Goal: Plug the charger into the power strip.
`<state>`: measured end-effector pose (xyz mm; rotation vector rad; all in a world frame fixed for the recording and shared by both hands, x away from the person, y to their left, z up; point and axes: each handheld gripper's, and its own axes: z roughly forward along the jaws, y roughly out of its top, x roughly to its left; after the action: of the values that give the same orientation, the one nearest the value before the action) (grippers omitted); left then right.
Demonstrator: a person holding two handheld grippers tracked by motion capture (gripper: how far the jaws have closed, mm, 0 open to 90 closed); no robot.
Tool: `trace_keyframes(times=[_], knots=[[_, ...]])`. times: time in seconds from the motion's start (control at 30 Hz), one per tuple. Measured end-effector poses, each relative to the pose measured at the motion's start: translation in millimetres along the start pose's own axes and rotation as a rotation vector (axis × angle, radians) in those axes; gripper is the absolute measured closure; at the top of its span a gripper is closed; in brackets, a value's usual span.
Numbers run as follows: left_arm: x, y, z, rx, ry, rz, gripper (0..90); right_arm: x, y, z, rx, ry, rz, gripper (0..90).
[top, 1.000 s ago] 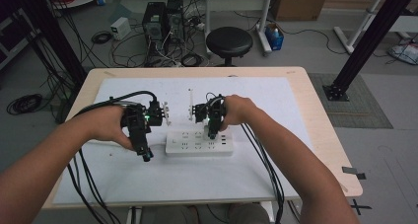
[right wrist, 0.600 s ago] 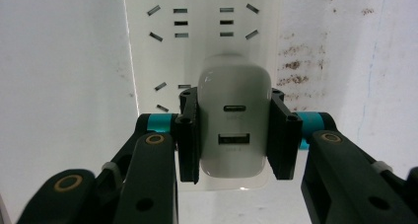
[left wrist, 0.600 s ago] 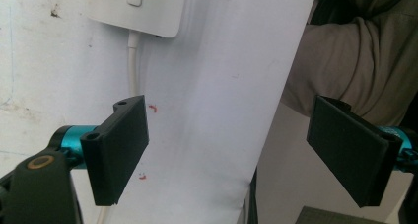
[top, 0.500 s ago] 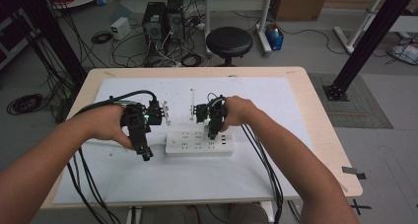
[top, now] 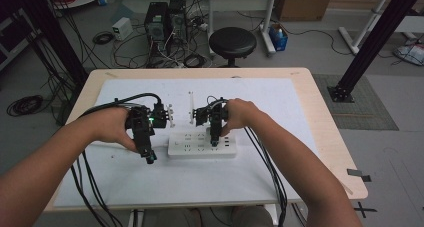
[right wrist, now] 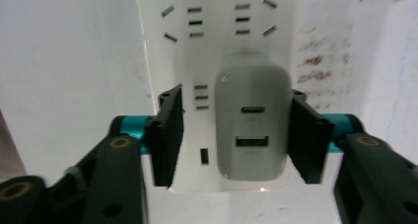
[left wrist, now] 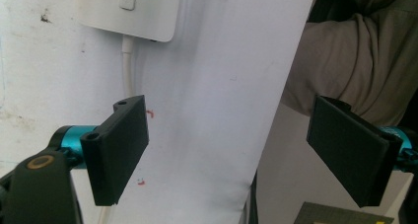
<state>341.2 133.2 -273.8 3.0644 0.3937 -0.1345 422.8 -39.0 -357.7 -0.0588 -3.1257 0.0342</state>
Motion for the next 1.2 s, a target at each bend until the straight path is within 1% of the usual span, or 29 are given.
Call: trace_keyframes(times=[0.03,0.07,0.1,0.13,0.2,0.27,0.3,0.33,0.37,0.4,0.47,0.53,0.57,0.6,0.63,0.67,0.73,0.77,0.8,0.83,0.87,0.93,0.97,1.0,1.03,1.07,1.13,1.17,1.2], knots=[[1.0,-0.1,-0.6,0.006,0.000,0.011,16.1,0.8,-0.1,-1.9,-0.004,-0.001,0.004,43.0],[0.7,-0.3,-0.7,0.005,0.001,0.008,16.1,-1.0,-0.7,-4.3,-0.020,0.007,-0.004,40.8],[0.9,-0.7,-0.8,0.002,0.002,0.002,16.1,-0.2,-0.8,-6.7,-0.031,0.016,0.018,37.7],[1.7,-0.9,-0.7,0.000,0.002,0.004,16.1,0.9,-1.9,-11.0,-0.037,0.034,0.039,32.1],[3.1,-1.0,-1.6,0.006,0.003,0.007,16.1,1.5,-4.2,-17.2,-0.038,0.048,0.050,27.4],[3.7,-0.6,-1.5,0.001,0.002,0.003,16.1,3.9,-8.6,-24.7,-0.035,0.050,0.058,25.3],[3.5,-0.3,-1.9,0.004,0.002,0.001,16.1,5.0,-11.2,-28.8,-0.041,0.079,0.077,24.9],[4.1,0.3,-1.7,0.001,0.001,0.009,16.1,7.5,-14.1,-33.1,-0.053,0.083,0.076,23.8],[4.2,0.7,-2.0,0.002,0.002,0.011,16.1,10.2,-16.7,-38.1,-0.054,0.076,0.067,23.8],[3.7,1.2,-2.3,-0.004,0.000,0.002,16.1,12.3,-18.5,-41.1,-0.066,0.079,0.057,23.8],[4.2,1.8,-2.9,-0.006,-0.002,-0.003,16.1,20.0,-24.3,-51.0,-0.053,0.067,0.062,22.1],[5.1,1.6,-3.7,-0.007,-0.003,-0.002,16.1,26.0,-30.3,-58.3,-0.022,0.050,0.072,21.7],[5.2,1.2,-4.0,-0.014,-0.005,-0.006,16.1,29.5,-34.1,-62.2,-0.016,0.047,0.076,21.7],[5.5,0.6,-4.6,-0.021,-0.006,-0.007,16.1,32.7,-37.9,-66.7,-0.017,0.042,0.074,21.6],[6.7,0.2,-6.7,-0.011,-0.002,0.004,16.1,35.3,-42.5,-71.0,-0.026,0.037,0.069,21.6],[6.2,-0.6,-7.6,-0.018,-0.004,-0.002,16.1,38.6,-47.2,-75.7,-0.030,0.034,0.080,21.6],[6.2,-2.2,-10.4,-0.016,-0.002,0.002,16.1,44.1,-56.9,-83.6,-0.032,0.025,0.079,21.6],[6.5,-2.4,-11.9,-0.009,0.000,0.009,16.1,47.6,-63.9,-88.2,-0.031,0.019,0.093,20.7],[6.2,-2.7,-12.5,-0.009,0.001,0.008,16.1,50.0,-68.2,-90.6,-0.024,0.011,0.102,20.7],[6.1,-3.0,-13.4,-0.012,0.005,0.007,16.1,50.8,-70.3,-91.3,-0.030,0.008,0.095,20.7],[6.3,-3.1,-15.0,-0.007,0.010,0.010,16.1,53.4,-74.7,-94.3,-0.021,0.000,0.093,20.7],[6.0,-3.4,-17.6,-0.009,0.012,0.007,16.1,58.5,-82.9,-98.6,-0.017,-0.013,0.122,20.7],[5.9,-3.7,-18.9,-0.013,0.010,0.002,16.1,60.4,-87.3,-101.3,-0.013,-0.022,0.117,20.7],[6.0,-4.0,-20.3,-0.013,0.008,0.006,16.1,64.0,-91.6,-104.1,-0.016,-0.026,0.130,20.7],[5.5,-4.3,-21.2,-0.018,0.005,0.001,16.1,66.2,-96.3,-106.8,-0.019,-0.034,0.124,20.7],[5.7,-4.5,-22.4,-0.018,0.008,0.005,16.1,69.5,-100.3,-109.2,-0.020,-0.036,0.136,20.7],[5.1,-5.0,-24.8,-0.017,0.013,0.000,16.1,74.2,-109.5,-114.3,-0.020,-0.042,0.132,20.7],[5.0,-5.1,-26.1,-0.019,0.015,-0.002,16.1,77.3,-113.4,-115.8,-0.027,-0.047,0.145,20.7],[4.8,-5.3,-27.0,-0.021,0.015,-0.002,16.1,80.0,-117.3,-118.1,-0.020,-0.054,0.148,20.7]])
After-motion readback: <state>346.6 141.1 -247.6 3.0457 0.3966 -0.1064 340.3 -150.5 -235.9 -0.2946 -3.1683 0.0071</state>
